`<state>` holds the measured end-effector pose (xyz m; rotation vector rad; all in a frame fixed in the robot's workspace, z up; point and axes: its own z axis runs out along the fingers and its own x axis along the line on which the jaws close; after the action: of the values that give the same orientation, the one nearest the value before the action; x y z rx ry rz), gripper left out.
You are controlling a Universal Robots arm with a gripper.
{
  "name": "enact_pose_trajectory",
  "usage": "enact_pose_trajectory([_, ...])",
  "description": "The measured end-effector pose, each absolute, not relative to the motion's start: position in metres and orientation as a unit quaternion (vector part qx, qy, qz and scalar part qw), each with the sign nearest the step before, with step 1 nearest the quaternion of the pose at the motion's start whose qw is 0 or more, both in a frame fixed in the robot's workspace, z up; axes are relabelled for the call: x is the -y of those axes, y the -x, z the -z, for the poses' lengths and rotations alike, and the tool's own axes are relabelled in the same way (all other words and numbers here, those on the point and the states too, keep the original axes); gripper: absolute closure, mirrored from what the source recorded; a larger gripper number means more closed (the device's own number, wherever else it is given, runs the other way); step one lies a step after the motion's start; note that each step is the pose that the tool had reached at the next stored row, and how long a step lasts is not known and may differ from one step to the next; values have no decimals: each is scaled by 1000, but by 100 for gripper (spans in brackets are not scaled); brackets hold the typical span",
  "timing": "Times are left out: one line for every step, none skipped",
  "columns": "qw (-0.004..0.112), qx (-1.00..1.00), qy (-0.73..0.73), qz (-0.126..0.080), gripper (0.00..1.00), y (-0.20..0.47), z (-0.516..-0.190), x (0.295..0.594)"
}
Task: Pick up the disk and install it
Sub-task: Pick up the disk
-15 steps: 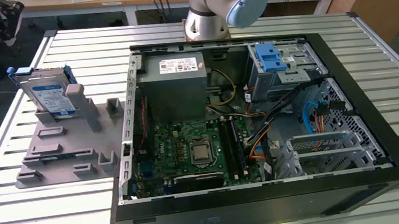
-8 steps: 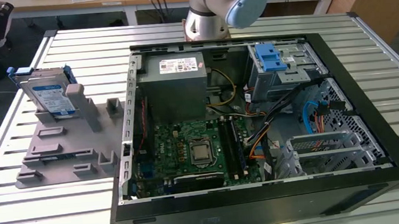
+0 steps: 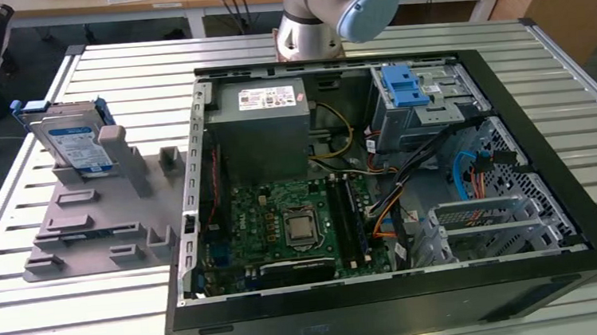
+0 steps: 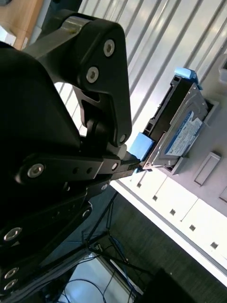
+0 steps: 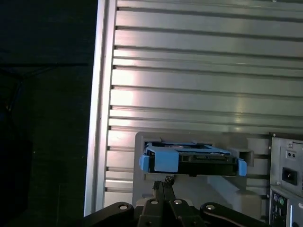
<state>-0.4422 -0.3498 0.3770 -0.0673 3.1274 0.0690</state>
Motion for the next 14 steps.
enact_pose_trajectory([6, -999, 31, -22, 89, 442, -377, 350])
enact_pose_trajectory([6, -999, 39, -22, 89, 442, -377, 350])
enact_pose_trajectory([6, -999, 48, -22, 89, 442, -377, 350])
enact_pose_trajectory([6, -998, 58, -22, 89, 442, -377, 350])
enact_pose_trajectory([5, -998, 66, -22, 89, 442, -377, 350])
enact_pose_trajectory([5, -997, 73, -22, 89, 442, -376, 350])
enact_pose_trajectory([5, -997, 78, -22, 89, 442, -376, 350])
enact_pose_trajectory([5, -996, 83, -22, 89, 442, -376, 350])
enact_pose_trajectory([5, -996, 87, -22, 89, 442, -377, 350])
enact_pose_trajectory([5, -995, 93, -22, 89, 442, -376, 349])
enact_pose_trajectory([5, -995, 101, -23, 89, 442, -376, 349])
enact_pose_trajectory([4, -994, 109, -23, 89, 442, -376, 349])
enact_pose_trajectory([4, -993, 116, -23, 89, 442, -376, 349])
enact_pose_trajectory([4, -993, 119, -23, 89, 442, -376, 349])
